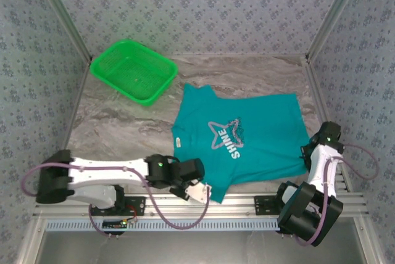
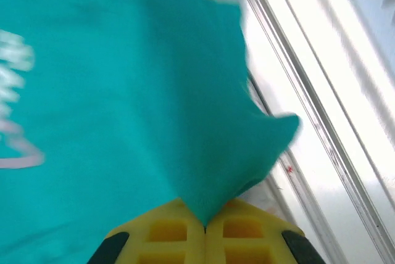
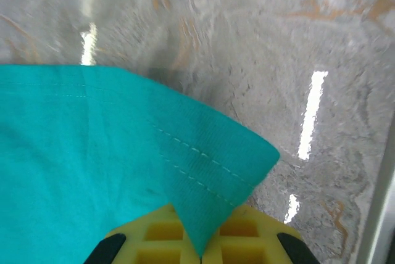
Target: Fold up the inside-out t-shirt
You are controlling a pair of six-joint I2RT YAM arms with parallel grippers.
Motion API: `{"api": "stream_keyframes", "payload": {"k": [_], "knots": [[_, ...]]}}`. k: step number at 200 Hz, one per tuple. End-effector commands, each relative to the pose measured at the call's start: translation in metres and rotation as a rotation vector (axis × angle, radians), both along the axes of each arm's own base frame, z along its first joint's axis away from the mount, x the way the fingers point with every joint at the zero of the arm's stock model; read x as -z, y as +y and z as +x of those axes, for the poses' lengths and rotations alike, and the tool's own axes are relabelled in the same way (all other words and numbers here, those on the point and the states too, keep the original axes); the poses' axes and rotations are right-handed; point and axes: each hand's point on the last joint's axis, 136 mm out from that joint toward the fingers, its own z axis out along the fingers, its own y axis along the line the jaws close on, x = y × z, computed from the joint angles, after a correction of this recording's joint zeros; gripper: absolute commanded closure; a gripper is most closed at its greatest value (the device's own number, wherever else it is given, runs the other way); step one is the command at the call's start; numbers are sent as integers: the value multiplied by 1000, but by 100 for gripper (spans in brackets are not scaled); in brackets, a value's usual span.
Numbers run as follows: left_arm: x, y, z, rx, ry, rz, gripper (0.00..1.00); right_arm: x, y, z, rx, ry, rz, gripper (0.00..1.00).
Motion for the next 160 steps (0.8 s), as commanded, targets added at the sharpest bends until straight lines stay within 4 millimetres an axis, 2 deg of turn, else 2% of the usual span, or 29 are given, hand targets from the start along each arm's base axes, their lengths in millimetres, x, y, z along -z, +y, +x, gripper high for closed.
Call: {"api": "stream_keyframes", "payload": {"k": [1, 28, 57, 59, 63, 77, 102, 116, 119, 131, 148, 160], "knots": [[-90, 4, -14, 5, 72, -180, 100, -46, -12, -10, 42, -8, -94, 100], [-161, 24, -16, -24, 75, -330, 100, -111, -11, -12, 48, -152, -194, 100], [-230, 40, -28, -7, 112, -501, 100, -190, -1, -36, 57, -278, -309, 100], [-234, 41, -29, -2, 113, -509, 100, -194, -1, -38, 54, -281, -317, 100], [-241, 42, -32, 6, 116, -524, 100, -214, 0, -41, 44, -315, -357, 100], [-264, 47, -41, 39, 142, -557, 100, -250, 4, -51, 40, -371, -417, 100], [-304, 50, -42, 45, 144, -576, 100, -292, 9, -60, 48, -427, -458, 100], [-326, 49, -33, 4, 113, -600, 100, -307, 8, -54, 47, -474, -466, 100], [-334, 50, -31, -7, 103, -619, 100, -309, 8, -51, 42, -484, -461, 100], [-349, 48, -16, -67, 81, -645, 100, -313, 1, -33, 40, -509, -443, 100], [-352, 43, 18, -180, 65, -666, 100, -290, -3, 5, 20, -516, -322, 100], [-346, 43, 54, -288, 121, -679, 100, -267, -8, 34, -6, -504, -273, 100]]}}
